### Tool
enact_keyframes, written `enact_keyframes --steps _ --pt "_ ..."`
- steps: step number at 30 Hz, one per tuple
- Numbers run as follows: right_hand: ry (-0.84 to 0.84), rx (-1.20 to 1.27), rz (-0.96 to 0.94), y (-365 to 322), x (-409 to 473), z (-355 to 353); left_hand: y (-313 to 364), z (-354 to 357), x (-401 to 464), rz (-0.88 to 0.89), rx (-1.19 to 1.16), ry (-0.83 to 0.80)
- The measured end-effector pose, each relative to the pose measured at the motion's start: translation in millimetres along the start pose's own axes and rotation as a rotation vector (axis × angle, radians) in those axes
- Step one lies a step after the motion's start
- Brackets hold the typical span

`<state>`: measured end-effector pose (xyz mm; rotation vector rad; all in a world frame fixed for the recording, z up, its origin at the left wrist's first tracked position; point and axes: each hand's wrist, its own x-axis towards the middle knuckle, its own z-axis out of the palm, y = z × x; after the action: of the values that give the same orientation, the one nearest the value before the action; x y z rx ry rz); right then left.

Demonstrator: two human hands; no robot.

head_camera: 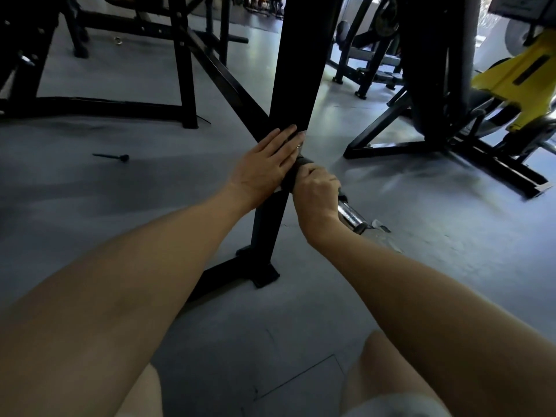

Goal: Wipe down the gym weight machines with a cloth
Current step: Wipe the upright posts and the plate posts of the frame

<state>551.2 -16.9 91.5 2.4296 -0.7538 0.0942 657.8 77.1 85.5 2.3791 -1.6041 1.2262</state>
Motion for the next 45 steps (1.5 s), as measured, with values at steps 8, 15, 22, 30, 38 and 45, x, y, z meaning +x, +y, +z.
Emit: enact_keyframes --steps 8,15,22,30,38,45 --pt "-0.028 -0.092 -0.027 52.7 -62.1 8.0 3.4 -9.4 -1.5 -0.022 -0.013 -0.064" --pt "0.105 -0.215 -0.352 54.1 -91.3 -35.3 5.9 -16.3 -43.2 0.022 -0.237 0.03" --pt "-0.225 0.769 -0.214 13.2 -55.2 -34.2 20.7 -17.8 -71.3 -0.842 -1.473 -0.394" --pt "-0.441 1.609 0.326 -42.5 -61.3 18.5 14.1 -18.6 -110.6 -1.062 -1.721 -0.581" --pt "-0.227 2.209 0.674 -67.9 -14.0 17.2 -8.9 7.7 -51.5 -1.173 -1.302 0.105" --pt "-0.138 2.114 0.739 -80.7 19.4 49.3 10.5 68.0 -33.9 -1.13 -0.746 0.262"
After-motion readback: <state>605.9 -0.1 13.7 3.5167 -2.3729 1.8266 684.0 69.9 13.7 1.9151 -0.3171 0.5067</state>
